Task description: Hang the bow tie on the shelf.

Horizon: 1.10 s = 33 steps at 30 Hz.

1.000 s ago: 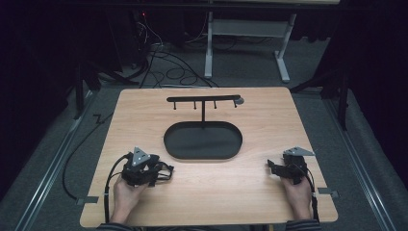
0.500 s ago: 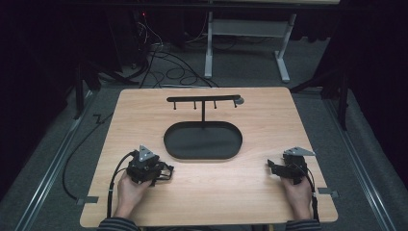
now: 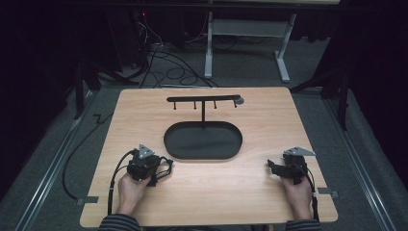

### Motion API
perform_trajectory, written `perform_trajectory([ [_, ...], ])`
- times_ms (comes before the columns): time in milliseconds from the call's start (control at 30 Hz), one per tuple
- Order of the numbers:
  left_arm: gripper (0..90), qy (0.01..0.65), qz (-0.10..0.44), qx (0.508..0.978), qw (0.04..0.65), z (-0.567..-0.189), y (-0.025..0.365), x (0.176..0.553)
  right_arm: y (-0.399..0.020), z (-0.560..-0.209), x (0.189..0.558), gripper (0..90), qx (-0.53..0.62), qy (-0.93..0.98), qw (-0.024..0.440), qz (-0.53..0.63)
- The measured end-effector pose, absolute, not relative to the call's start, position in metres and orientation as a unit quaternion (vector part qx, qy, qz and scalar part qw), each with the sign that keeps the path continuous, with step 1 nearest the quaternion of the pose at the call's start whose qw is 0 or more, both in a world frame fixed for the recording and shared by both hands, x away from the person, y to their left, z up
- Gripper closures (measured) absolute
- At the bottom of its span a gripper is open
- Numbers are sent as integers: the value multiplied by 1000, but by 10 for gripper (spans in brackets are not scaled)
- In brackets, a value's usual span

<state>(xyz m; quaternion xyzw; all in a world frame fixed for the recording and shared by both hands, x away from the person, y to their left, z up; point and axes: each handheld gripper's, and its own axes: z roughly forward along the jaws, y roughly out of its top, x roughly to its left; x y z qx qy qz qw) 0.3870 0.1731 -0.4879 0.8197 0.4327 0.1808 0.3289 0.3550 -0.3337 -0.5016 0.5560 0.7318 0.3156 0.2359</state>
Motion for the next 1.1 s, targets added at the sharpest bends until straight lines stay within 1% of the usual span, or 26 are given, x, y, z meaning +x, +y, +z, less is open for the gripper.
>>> perform_trajectory([
  [133,837,434,177,817,335,-487,175,386,-333,-502,355,295,556,732,237,315],
  [267,848,434,179,814,341,-484,176,385,-333,-502,355,295,556,732,237,314],
  [433,850,432,187,812,346,-476,178,382,-333,-502,355,294,556,732,237,315],
  [567,850,432,196,800,367,-465,181,378,-333,-501,355,293,556,733,237,314],
  [800,851,429,207,791,383,-448,183,374,-333,-501,355,293,556,733,237,314],
  [1100,850,428,204,780,408,-432,182,377,-333,-502,355,292,555,733,236,315],
])
